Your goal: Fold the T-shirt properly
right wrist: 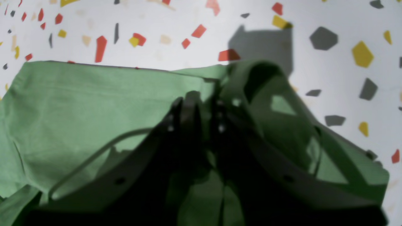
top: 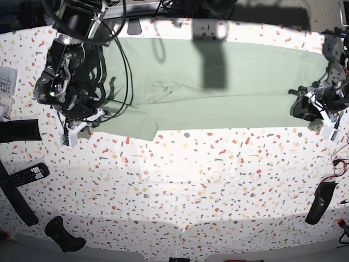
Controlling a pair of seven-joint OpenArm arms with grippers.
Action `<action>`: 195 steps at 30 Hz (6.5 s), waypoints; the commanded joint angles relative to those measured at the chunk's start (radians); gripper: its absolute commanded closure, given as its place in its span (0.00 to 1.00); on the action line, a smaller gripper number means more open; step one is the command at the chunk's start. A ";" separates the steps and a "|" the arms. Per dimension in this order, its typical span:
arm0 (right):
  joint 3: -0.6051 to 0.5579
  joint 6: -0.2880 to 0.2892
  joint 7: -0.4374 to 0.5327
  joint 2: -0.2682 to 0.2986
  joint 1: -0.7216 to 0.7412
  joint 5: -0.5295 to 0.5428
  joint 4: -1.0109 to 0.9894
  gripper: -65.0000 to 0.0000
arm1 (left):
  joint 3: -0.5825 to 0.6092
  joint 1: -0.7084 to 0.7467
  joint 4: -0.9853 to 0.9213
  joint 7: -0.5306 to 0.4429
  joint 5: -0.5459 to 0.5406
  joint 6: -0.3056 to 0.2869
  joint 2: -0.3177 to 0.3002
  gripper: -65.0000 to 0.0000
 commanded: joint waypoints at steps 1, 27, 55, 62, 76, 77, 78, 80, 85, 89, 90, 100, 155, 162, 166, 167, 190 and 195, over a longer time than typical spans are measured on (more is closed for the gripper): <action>-0.002 0.007 -0.027 0.003 0.011 0.002 0.005 0.81 | -0.012 -0.016 0.017 -0.013 -0.016 -0.003 -0.020 0.67; -0.002 0.008 -0.032 0.003 0.010 0.002 0.096 0.80 | -0.012 -0.016 0.017 -0.013 -0.016 -0.003 -0.020 0.67; -0.190 0.051 -0.010 0.003 -0.117 -0.005 0.315 1.00 | -0.012 -0.016 0.017 -0.014 -0.016 -0.003 -0.020 0.67; -0.320 0.051 0.005 0.032 -0.315 -0.058 0.445 1.00 | -0.012 -0.016 0.017 -0.014 -0.016 -0.003 -0.020 0.67; -0.369 0.051 0.040 0.295 -0.602 -0.144 0.594 1.00 | -0.012 -0.016 0.017 -0.018 -0.016 -0.003 -0.020 0.67; -0.369 0.051 0.040 0.307 -0.605 -0.143 0.594 1.00 | -0.012 -0.016 0.017 -0.018 -0.016 -0.003 -0.020 0.67; -0.369 0.051 0.040 0.314 -0.605 -0.144 0.594 1.00 | -0.012 -0.016 0.017 -0.018 -0.016 -0.003 -0.020 0.67; -0.369 0.051 0.040 0.324 -0.604 -0.144 0.595 1.00 | -0.012 -0.016 0.017 -0.018 -0.016 -0.003 -0.020 0.67; -0.338 0.051 0.039 0.324 -0.604 -0.144 0.595 1.00 | -0.012 -0.016 0.017 -0.018 -0.016 -0.003 -0.021 0.67; -0.285 0.051 0.040 0.324 -0.604 -0.134 0.595 1.00 | -0.012 -0.016 0.017 -0.019 -0.011 -0.003 -0.025 0.67; -0.270 0.051 0.040 0.324 -0.604 -0.125 0.595 1.00 | -0.012 -0.016 0.018 -0.029 -0.003 -0.003 -0.027 0.67; -0.216 0.051 0.040 0.324 -0.604 -0.075 0.595 1.00 | -0.011 -0.015 0.017 -0.141 0.111 -0.008 -0.050 0.67; -0.216 0.051 0.031 0.324 -0.538 0.033 0.595 1.00 | -0.010 -0.013 0.017 -0.197 0.086 -0.007 0.016 0.59; -0.216 0.051 0.025 0.324 -0.538 0.033 0.595 1.00 | -0.010 -0.013 0.017 -0.198 0.086 -0.007 0.016 0.59; -0.216 0.051 0.025 0.324 -0.538 0.034 0.595 1.00 | -0.010 -0.013 0.017 -0.209 0.086 -0.007 0.016 0.59; -0.216 0.051 0.025 0.324 -0.538 0.034 0.595 1.00 | -0.010 -0.013 0.017 -0.209 0.086 -0.007 0.016 0.59; -0.216 0.051 0.005 0.498 -0.573 0.056 0.595 1.00 | -0.010 -0.013 0.017 -0.192 0.086 -0.007 0.014 0.59; -0.217 0.051 0.010 0.535 -0.571 0.057 0.595 1.00 | -0.010 -0.013 0.017 -0.188 0.086 -0.007 0.013 0.59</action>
